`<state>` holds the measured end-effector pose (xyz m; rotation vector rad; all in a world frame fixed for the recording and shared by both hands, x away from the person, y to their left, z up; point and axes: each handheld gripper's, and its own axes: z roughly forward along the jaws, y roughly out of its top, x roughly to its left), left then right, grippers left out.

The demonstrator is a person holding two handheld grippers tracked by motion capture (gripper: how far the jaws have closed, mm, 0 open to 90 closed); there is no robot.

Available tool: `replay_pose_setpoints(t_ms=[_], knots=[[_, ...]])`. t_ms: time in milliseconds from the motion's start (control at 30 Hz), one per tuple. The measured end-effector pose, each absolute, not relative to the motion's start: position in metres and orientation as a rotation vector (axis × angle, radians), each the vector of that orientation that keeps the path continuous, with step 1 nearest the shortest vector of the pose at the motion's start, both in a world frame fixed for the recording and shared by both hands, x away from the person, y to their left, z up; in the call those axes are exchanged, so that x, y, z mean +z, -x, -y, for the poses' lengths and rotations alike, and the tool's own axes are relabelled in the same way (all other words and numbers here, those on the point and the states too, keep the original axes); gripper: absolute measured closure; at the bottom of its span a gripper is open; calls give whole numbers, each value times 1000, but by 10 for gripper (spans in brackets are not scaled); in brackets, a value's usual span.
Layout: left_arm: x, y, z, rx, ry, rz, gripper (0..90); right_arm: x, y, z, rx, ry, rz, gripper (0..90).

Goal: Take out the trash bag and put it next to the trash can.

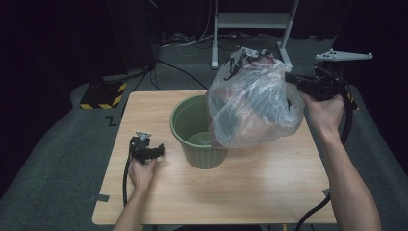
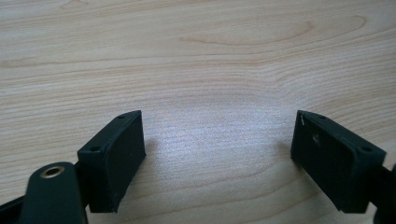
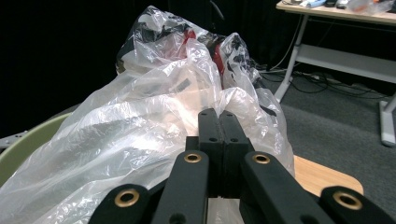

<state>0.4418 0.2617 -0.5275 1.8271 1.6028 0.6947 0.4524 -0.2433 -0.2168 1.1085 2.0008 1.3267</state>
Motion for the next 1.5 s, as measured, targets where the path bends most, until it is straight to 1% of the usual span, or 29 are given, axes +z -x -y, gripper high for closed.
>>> replay_pose_setpoints(t_ms=[300, 1133, 1500], knots=[[-528, -442, -262, 696, -1825, -1608, 166, -214, -446, 251, 1264, -1108, -1972, 900], [-528, -442, -262, 696, -1825, -1607, 166, -208, -436, 296, 1210, -1205, -1850, 900], [-528, -442, -262, 695, -1825, -1608, 166, -207, -434, 303, 1193, -1216, -1823, 900]])
